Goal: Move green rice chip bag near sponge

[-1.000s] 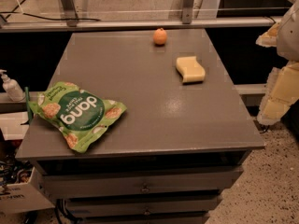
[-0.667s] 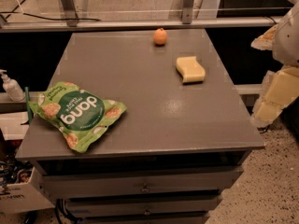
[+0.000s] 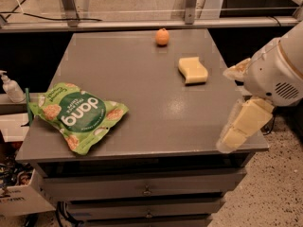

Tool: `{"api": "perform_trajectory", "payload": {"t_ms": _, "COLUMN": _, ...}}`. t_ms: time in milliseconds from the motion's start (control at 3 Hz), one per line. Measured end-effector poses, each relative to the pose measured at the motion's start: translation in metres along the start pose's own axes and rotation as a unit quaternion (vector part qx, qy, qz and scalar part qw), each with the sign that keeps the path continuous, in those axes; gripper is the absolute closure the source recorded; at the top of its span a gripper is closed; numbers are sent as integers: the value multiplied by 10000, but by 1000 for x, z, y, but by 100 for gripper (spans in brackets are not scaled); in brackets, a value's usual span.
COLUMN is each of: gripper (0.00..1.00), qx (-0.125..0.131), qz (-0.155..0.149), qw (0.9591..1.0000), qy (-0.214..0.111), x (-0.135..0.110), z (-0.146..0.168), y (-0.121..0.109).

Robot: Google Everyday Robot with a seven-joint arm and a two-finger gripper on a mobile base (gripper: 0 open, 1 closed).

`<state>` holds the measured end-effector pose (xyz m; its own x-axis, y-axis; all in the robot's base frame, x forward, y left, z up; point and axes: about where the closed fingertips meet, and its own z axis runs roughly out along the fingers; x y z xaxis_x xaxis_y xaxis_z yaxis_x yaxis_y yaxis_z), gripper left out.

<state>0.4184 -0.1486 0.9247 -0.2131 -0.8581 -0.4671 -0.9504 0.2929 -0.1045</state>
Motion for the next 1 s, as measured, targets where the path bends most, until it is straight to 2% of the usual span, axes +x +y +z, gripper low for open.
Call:
{"api": "perform_trajectory", "payload": {"t_ms": 333, "gripper": 0, "qx": -347, "qz": -20, "qw": 9971, "qy": -677, "x": -19, "z": 31, "y": 27}}
{"api": "perform_trajectory", "payload": {"t_ms": 667, "gripper": 0, "qx": -401, "qz": -7, "qw": 9959, "qy": -809, "x": -27, "z": 30, "y": 32}}
{"api": "perform_trajectory", "payload": {"t_ms": 1000, "gripper": 0, "qx": -394, "qz": -13, "qw": 9960, "qy": -798, "x": -27, "z": 30, "y": 32}}
